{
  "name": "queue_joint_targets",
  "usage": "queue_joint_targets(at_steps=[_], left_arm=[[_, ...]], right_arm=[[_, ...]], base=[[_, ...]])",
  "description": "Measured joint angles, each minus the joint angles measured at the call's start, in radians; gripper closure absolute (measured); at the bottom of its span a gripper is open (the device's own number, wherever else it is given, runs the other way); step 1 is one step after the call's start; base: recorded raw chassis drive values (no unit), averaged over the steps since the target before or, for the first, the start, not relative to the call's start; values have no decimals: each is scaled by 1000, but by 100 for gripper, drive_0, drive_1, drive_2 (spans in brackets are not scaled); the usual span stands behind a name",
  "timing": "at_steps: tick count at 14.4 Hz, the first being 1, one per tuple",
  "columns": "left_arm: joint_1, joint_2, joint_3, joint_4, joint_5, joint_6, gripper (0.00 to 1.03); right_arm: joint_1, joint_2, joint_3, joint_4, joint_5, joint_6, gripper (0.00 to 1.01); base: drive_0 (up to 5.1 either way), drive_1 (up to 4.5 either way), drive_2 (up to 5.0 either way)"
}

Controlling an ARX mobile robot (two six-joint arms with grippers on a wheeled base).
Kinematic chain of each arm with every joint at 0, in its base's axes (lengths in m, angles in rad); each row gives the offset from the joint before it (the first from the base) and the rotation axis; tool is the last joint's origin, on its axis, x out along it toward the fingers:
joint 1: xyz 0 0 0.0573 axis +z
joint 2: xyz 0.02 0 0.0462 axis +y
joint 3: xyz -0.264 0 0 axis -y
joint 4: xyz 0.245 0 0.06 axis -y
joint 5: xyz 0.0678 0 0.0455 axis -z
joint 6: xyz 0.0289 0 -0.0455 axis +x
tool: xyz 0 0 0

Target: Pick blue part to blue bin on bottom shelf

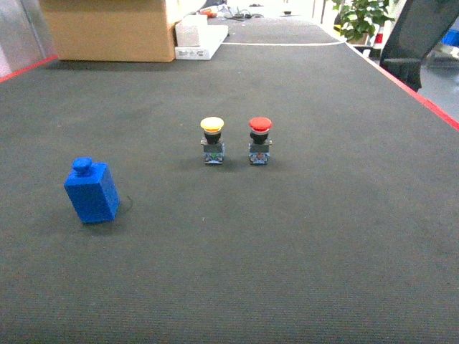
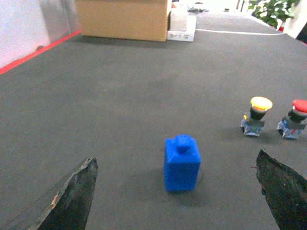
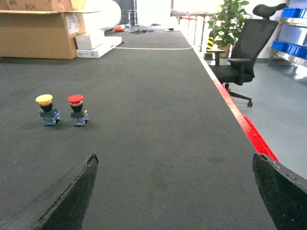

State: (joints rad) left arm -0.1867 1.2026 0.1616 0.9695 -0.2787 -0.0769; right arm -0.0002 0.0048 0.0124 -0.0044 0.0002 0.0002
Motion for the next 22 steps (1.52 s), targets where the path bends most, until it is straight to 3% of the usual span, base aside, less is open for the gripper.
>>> queue_joint_targets(at_steps=[2, 4, 6, 10, 14, 18, 20, 22], left_arm=[[23, 328, 157, 111, 89, -2, 5], [59, 538, 271, 67, 171, -13, 5], [78, 639, 354, 72, 205, -20, 5], [92, 770, 503, 28, 236, 2, 5], [105, 929, 673, -35, 221, 61, 5], [111, 972, 748, -83, 197, 56, 6], [101, 972, 766, -141, 187, 1, 32], [90, 972, 766, -131, 196, -3, 55]], right_arm=[[0, 0, 0, 0, 0, 0, 3], [0, 0, 0, 0, 0, 0, 3], [0, 0, 0, 0, 0, 0, 3], [0, 0, 0, -1, 0, 0, 3], [0, 0, 0, -1, 0, 0, 3], [0, 0, 0, 0, 0, 0, 3], [0, 0, 0, 0, 0, 0, 3], [0, 0, 0, 0, 0, 0, 3]], base=[[0, 0, 0], [0, 0, 0], [0, 0, 0], [0, 0, 0], [0, 0, 0], [0, 0, 0], [0, 0, 0], [0, 0, 0]])
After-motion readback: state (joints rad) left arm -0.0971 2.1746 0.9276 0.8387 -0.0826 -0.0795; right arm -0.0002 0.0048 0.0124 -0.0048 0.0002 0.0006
